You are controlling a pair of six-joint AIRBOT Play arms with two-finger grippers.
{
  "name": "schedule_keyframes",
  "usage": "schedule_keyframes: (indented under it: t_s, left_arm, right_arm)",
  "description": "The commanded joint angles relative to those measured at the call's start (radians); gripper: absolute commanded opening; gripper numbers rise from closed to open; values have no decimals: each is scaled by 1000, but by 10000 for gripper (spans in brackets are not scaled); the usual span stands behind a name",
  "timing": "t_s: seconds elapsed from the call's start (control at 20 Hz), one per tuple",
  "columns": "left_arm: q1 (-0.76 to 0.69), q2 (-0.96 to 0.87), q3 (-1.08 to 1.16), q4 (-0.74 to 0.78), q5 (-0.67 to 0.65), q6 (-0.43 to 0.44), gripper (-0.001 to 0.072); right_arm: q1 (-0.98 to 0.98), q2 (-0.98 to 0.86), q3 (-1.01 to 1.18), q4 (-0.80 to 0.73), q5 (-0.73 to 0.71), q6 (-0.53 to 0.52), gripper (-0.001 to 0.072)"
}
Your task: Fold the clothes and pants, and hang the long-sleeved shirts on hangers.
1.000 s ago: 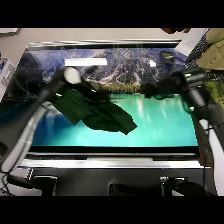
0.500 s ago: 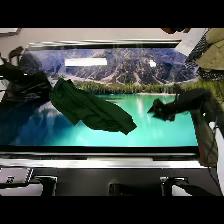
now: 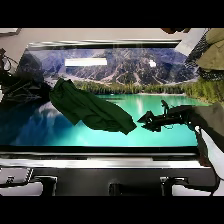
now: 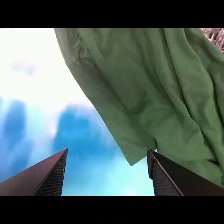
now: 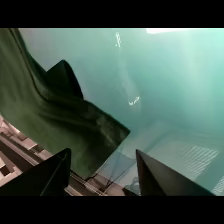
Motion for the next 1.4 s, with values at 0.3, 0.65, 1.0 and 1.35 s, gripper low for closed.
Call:
schedule_keyframes:
  t_s: [0.3, 0.65, 1.0, 1.35]
  left_arm:
    - [32, -24, -1, 2, 37, 0, 564]
    - [66, -27, -21, 3, 25, 29, 563]
    - [208, -29, -415, -212, 259, 193, 535]
    - [183, -136, -580, -406, 454, 327, 534]
  right_arm:
    - [18, -116, -8, 103, 27, -115, 476]
    - [96, -74, -7, 57, 51, -120, 25]
    - [96, 114, -7, 26, 55, -33, 25]
    - [97, 216, -7, -5, 60, 42, 26]
